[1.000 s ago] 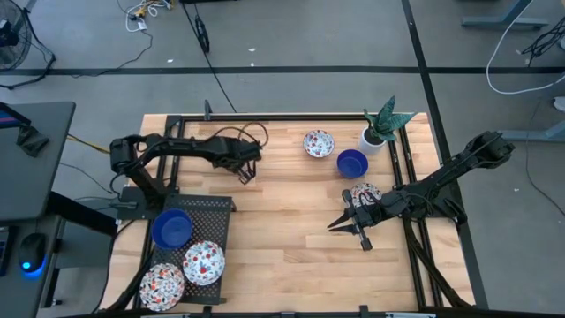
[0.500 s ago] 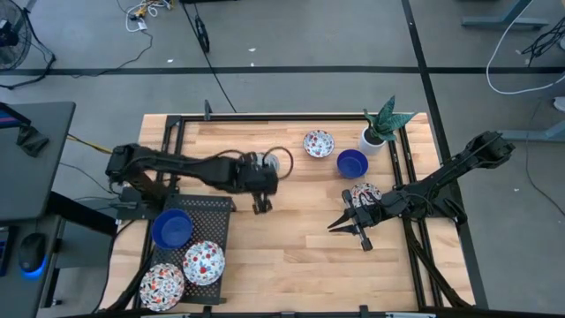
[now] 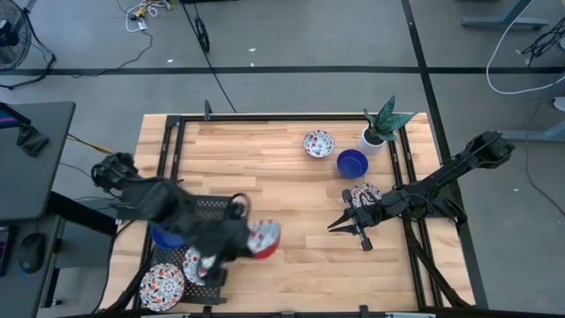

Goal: Pick & Place Mini bowls

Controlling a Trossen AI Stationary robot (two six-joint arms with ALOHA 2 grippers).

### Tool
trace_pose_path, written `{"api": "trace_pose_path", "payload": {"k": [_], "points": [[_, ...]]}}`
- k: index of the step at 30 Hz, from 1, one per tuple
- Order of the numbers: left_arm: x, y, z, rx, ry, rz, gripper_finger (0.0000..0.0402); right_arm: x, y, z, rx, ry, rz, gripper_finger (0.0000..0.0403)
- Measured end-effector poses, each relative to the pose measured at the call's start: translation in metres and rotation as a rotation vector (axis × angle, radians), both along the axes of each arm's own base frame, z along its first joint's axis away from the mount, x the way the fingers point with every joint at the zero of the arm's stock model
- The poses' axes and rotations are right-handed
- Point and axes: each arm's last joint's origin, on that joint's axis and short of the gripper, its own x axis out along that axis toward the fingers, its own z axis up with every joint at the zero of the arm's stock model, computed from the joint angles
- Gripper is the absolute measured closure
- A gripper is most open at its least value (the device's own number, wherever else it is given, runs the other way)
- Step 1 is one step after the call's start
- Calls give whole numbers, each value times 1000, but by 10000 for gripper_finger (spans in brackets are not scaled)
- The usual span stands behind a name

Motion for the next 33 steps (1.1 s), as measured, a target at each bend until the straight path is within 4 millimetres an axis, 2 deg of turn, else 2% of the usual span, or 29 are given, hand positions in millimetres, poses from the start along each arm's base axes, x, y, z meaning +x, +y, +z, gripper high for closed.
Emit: {"api": "trace_pose_path", "payload": {"k": [4, 11, 22, 28, 33], "points": [[-26, -14, 7, -78, 92, 95, 391, 0, 0, 0, 1, -2, 0, 363], [-62, -21, -12, -21, 377, 304, 391, 0, 0, 1, 4, -14, -1, 363], [-53, -55, -43, 56, 473, 288, 391, 2, -4, 2, 2, -19, -26, 363], [-52, -70, -54, 80, 513, 256, 391, 3, -6, 2, 4, -24, -32, 363], [-56, -74, -55, 86, 506, 256, 391, 3, -6, 3, 10, -26, -29, 363]]}}
